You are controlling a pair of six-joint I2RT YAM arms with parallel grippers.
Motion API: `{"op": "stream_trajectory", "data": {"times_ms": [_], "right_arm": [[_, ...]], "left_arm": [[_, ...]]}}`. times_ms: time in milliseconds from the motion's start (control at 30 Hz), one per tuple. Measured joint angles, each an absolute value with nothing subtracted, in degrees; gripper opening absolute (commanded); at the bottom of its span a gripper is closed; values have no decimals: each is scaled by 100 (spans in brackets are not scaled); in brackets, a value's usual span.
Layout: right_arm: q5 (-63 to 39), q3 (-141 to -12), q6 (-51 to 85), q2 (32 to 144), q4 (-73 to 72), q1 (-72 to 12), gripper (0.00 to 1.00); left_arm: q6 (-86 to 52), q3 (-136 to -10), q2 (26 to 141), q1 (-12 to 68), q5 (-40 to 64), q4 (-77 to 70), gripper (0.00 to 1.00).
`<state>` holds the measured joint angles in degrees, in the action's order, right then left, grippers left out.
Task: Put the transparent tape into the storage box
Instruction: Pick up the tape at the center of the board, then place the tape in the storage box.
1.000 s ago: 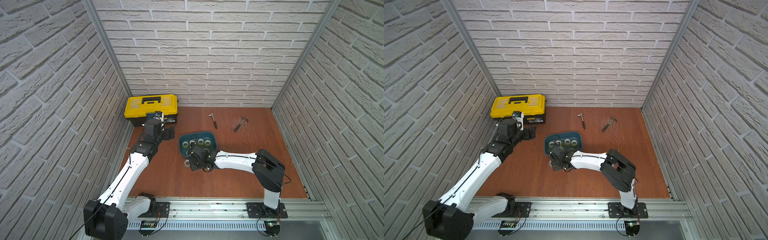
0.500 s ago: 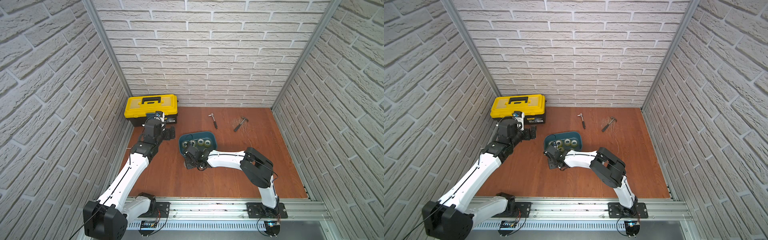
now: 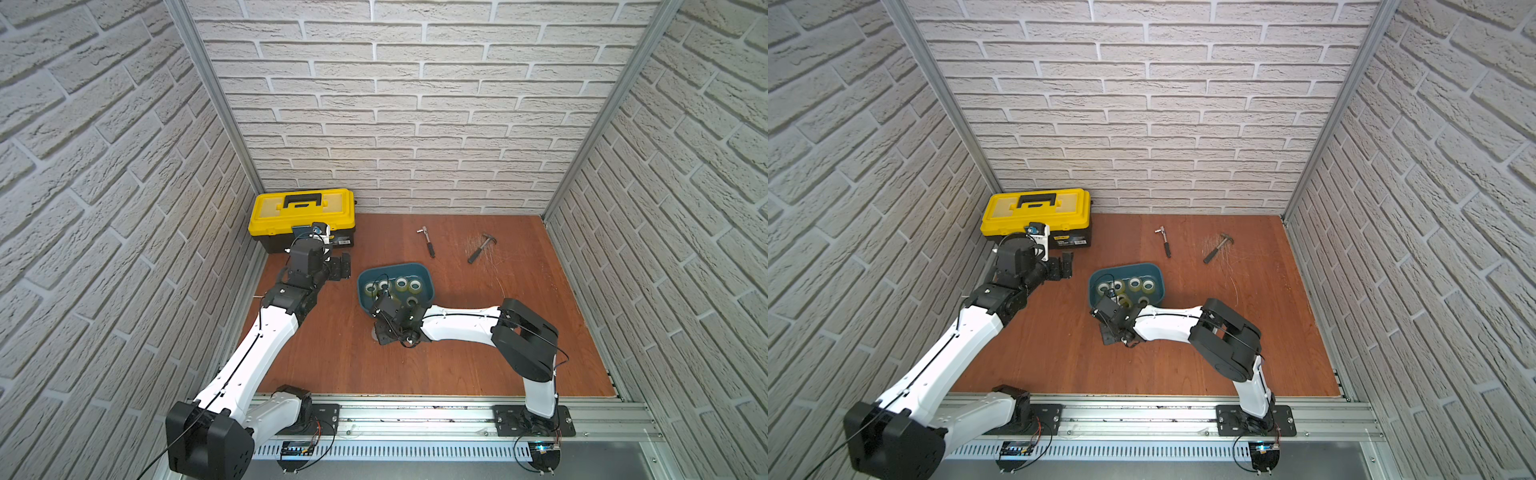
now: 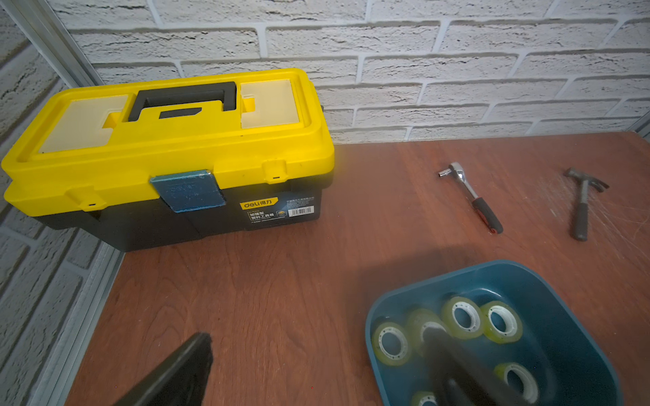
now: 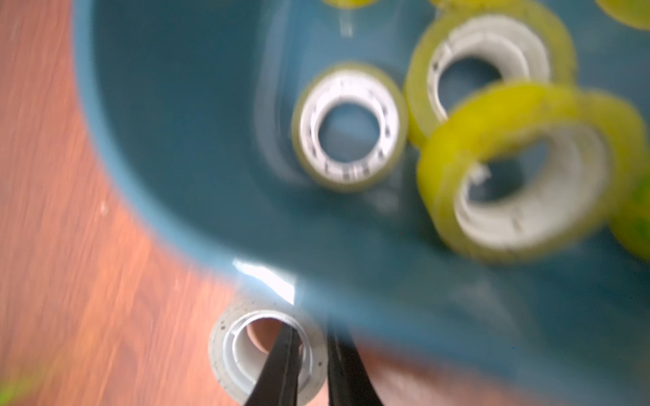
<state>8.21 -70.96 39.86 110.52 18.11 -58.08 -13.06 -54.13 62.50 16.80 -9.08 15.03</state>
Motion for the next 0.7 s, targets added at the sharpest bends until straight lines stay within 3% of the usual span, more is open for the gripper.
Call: {"op": "stream_trajectory", "data": {"times_ms": [367, 700], "right_arm": [[1181, -7065, 3505, 9118, 2661, -5706, 3], [1068, -7863, 2722, 9220, 3330, -4641, 3]], "left_arm": [[-1114, -5286, 5778, 2152, -1387, 1702, 98], [-1413, -5249, 4528, 2156, -893, 2818, 98]]}}
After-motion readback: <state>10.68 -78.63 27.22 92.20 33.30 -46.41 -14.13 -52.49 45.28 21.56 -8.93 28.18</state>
